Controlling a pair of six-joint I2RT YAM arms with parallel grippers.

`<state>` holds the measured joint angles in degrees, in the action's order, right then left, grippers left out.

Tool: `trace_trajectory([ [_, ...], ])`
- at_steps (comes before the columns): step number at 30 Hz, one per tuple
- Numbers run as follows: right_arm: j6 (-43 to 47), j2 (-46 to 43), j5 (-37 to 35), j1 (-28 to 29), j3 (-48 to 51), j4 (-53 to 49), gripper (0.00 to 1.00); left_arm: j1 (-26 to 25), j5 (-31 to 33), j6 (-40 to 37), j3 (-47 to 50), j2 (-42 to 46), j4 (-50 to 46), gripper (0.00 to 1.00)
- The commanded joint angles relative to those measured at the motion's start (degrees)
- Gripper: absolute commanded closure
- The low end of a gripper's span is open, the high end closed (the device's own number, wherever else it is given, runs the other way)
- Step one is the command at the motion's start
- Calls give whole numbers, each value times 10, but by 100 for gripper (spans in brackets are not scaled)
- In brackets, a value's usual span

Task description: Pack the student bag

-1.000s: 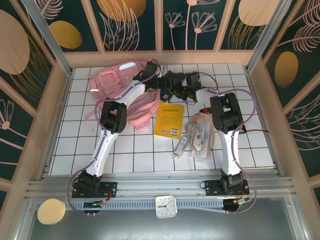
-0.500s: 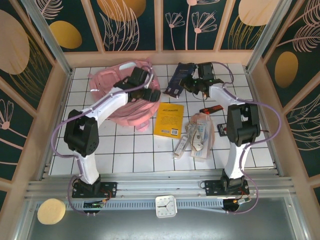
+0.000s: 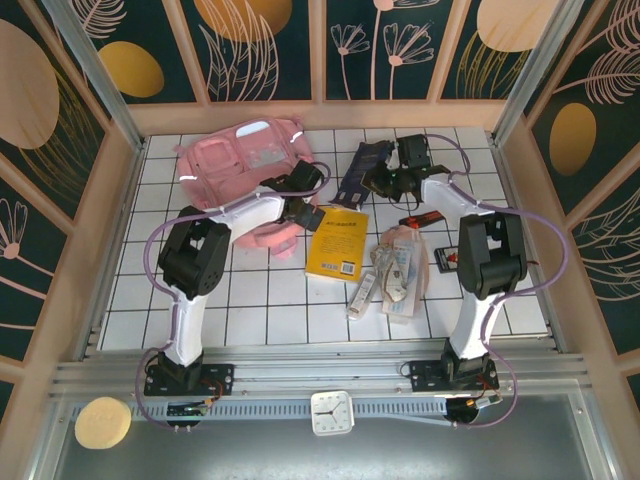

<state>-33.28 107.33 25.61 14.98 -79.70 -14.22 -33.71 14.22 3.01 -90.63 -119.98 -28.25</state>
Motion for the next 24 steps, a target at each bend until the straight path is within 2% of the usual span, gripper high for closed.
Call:
trace_trajectory([
  [1,16,-34,16,1,6,4,100,8,9,-11,-49,-15,9,1],
  [5,14,-34,18,1,13,8,100,9,-34,10,-66,-15,-2,4],
  [12,12,-31,17,1,8,7,100,9,-43,3,-116,-69,-58,26],
  [15,11,-32,15,1,4,4,100,9,-47,2,-107,-68,-65,25],
  [17,9,-34,13,1,7,4,100,9,-58,-1,-91,-56,-65,17],
  [19,8,-35,13,1,9,5,100,9,-64,-5,-79,-43,-66,13],
  [22,5,-34,14,1,15,9,100,9,-58,-11,-87,-46,-80,13],
  [24,3,-31,16,2,13,10,100,9,-59,-13,-99,-56,-86,18],
])
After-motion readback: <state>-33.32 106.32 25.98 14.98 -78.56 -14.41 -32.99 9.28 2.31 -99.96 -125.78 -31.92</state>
